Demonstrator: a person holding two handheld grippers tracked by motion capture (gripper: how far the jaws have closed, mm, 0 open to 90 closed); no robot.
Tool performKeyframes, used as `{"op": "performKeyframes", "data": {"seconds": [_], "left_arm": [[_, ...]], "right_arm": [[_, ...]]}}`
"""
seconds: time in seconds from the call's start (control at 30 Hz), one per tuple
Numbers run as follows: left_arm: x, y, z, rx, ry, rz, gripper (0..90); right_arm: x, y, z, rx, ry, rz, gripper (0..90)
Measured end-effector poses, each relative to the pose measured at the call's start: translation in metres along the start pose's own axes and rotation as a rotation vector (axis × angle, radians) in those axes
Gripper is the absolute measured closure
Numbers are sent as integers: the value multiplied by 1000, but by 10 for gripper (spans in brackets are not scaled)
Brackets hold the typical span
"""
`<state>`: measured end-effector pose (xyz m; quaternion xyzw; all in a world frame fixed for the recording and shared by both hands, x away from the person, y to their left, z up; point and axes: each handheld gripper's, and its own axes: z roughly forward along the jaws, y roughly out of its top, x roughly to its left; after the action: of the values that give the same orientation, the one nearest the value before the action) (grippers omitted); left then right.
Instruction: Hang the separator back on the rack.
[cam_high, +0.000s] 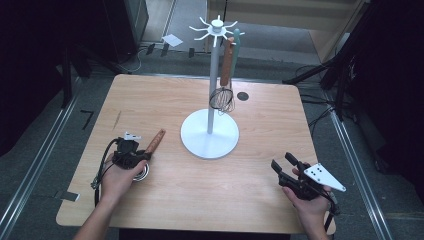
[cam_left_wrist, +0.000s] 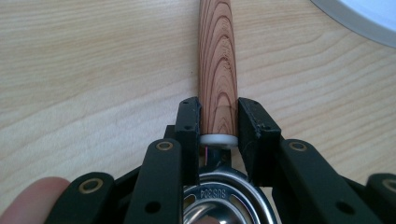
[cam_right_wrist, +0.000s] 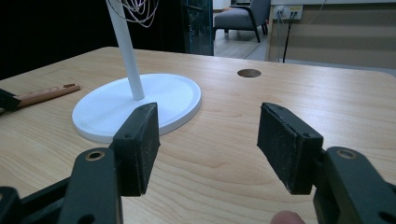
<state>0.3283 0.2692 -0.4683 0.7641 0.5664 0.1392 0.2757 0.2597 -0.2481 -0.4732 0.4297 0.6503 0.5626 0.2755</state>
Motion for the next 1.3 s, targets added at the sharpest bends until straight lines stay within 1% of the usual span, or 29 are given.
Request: {"op": "performKeyframes", "data": {"seconds": [0.1,0.13,0.3,0.37,0.53,0.6,0.67,0.7,0.77,0.9,1.07,1.17,1.3], "left_arm": [[1,-1,-1,-1,-1,2,717],[1,-1,-1,-3,7,5,712],[5,-1,-1,-6,5,4,656],[6,-1,-2,-6,4,3,633],[8,1,-5,-25,15,-8,542],[8,2,-7,-23,24,-6,489],[8,3,-10,-25,34,-3,455],[8,5,-11,-25,33,3,442],[7,7,-15,-26,46,15,430],[5,16,-18,-19,53,36,432],[3,26,-15,10,59,65,475],[2,32,-10,41,59,74,486],[0,40,-4,95,72,110,519]], "right_arm": [[1,0,1,1,-1,2,396],[1,0,1,2,-1,2,396],[1,0,1,3,1,-6,397],[1,0,1,4,0,0,398],[0,0,0,0,-3,-3,406],[0,0,0,0,-1,-4,406],[0,0,0,-2,-4,-7,407],[-1,0,0,-3,-4,-7,407],[-1,0,-1,-3,-5,-8,407],[-1,-1,0,-3,-11,-11,407],[-1,-1,0,-3,-15,-20,406],[-2,-2,0,0,-17,-17,408],[-4,-2,0,0,-21,-17,409]]}}
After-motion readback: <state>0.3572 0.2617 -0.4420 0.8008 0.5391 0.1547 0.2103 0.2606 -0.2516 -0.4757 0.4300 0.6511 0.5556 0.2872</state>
